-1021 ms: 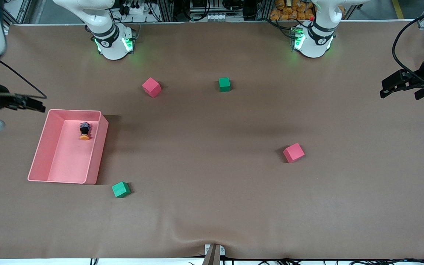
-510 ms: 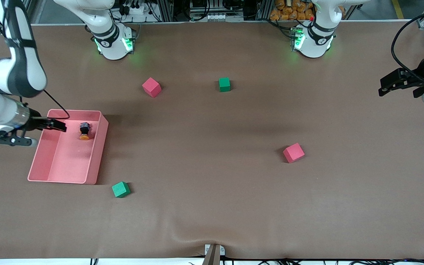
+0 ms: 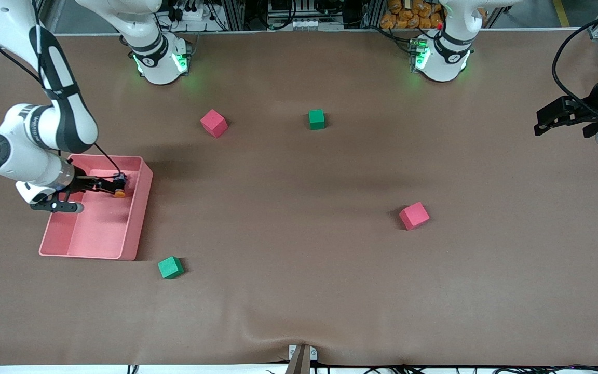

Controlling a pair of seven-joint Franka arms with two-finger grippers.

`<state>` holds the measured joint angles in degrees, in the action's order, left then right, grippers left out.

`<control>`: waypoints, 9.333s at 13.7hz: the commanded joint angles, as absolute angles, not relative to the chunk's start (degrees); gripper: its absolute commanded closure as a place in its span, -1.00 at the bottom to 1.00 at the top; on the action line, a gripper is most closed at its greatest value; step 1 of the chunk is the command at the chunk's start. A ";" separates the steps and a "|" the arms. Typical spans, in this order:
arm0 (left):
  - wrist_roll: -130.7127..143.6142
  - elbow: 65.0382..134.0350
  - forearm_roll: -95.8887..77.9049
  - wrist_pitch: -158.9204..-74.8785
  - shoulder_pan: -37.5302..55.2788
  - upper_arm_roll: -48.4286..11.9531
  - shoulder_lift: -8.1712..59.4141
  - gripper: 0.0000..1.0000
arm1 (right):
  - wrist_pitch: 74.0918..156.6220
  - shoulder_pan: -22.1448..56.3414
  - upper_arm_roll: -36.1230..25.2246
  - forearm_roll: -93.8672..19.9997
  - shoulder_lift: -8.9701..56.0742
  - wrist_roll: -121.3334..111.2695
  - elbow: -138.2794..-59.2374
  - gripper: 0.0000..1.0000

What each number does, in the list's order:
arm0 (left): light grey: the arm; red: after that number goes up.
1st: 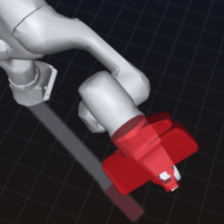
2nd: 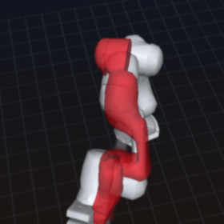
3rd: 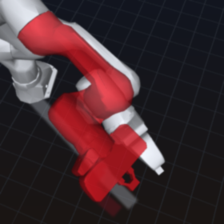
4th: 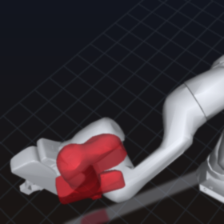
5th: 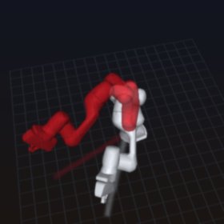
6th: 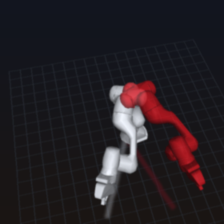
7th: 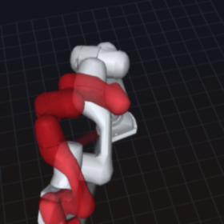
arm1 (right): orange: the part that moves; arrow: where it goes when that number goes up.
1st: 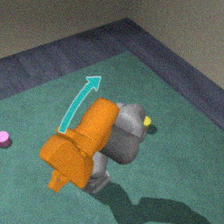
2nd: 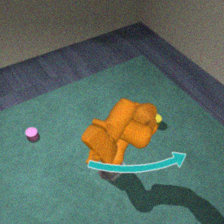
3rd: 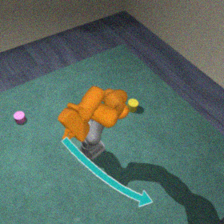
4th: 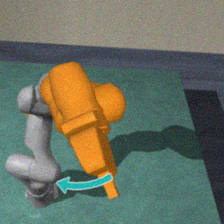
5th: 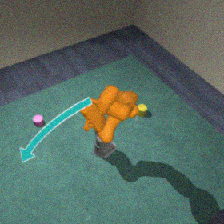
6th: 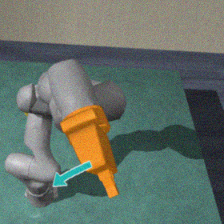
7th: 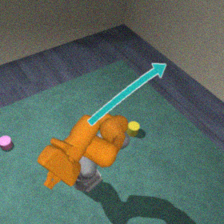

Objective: Place and upright button with both arms
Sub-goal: 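Reach the right gripper down into the pink tray toward the button, then close the right gripper on the black base of the yellow button, then lift the button out of the tray and carry it to mid-table, then release the button on the table while the left gripper reaches toward it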

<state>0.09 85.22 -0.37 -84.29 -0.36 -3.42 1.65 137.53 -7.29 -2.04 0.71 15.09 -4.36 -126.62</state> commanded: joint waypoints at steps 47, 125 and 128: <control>-1.05 84.02 -1.41 -83.06 -0.79 -3.16 1.93 -1.00 | 153.46 -10.20 -1.23 1.41 20.57 -8.17 -137.55 0.60; -1.13 84.81 -2.55 -79.39 -0.61 -4.92 3.95 -1.00 | 113.92 33.77 -1.41 0.88 32.55 36.80 -82.59 -1.00; -0.36 84.55 -3.78 -78.49 1.84 -6.06 7.10 -1.00 | 110.84 28.23 -1.49 1.32 25.77 25.34 -89.72 -1.00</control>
